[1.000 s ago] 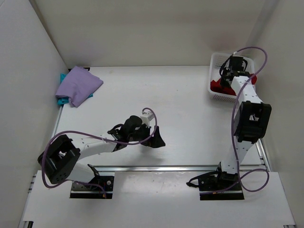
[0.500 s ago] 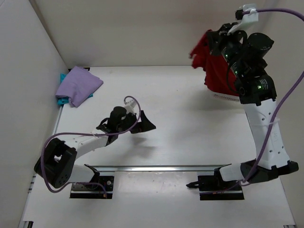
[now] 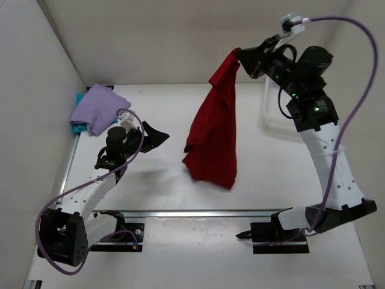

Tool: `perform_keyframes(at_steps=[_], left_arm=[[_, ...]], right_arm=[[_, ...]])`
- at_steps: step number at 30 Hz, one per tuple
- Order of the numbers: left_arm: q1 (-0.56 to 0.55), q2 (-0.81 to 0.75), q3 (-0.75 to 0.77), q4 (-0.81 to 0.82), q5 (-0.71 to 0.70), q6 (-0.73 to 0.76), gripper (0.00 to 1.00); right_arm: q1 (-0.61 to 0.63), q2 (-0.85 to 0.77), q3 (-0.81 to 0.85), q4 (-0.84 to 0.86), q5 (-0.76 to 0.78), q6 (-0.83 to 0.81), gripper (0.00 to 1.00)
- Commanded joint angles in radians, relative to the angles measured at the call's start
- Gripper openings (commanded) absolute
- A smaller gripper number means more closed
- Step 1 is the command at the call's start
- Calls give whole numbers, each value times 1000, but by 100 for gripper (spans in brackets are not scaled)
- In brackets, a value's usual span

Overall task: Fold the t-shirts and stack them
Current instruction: Move the tshirt to the center of the board

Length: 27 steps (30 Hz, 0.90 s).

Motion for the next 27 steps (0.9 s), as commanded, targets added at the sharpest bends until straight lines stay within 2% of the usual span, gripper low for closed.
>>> perform_keyframes(at_steps=[1,2,4,7,9,11,13,16,20,23,24,26,27], left_arm=[[10,-19,20,-42,-21,28,76],[13,-16,0,-25,-26,19,62],[7,-14,-32,-24,-55,16,53],[-31,4,-34,-71,-88,59,57],[-127,27,-45,-108,-137,100,63],[-221,51,-51,-132,-238,126,70],[-282,78,-84,-134,-276,122,75],[-296,119,-123,-142,-274,126,77],[-329,124,-150,-157,-358,137,81],[-361,121,-175,-123,-438,145,89],[-356,137,-189,-103,-419,149,91],[-338,188,-190,-35,-351,131,89],[-338,224,-184,-24,-314,133,81]], right_arm=[[-24,35,-154,111,-57,88,0],[-39,48,-238,135,-32,102,0],[-90,81,-343,160,32,127,0],[-197,115,-498,198,34,199,0],[-268,100,-589,262,-3,263,1],[-286,72,-699,275,9,276,0],[-299,36,-765,318,19,276,1],[-315,6,-854,353,6,283,0],[-334,-26,-886,364,-21,288,1],[-334,-46,-909,385,-49,291,0],[-334,-50,-917,390,-53,297,0],[-332,-55,-925,385,-58,291,0],[-329,-63,-926,387,-55,289,0]])
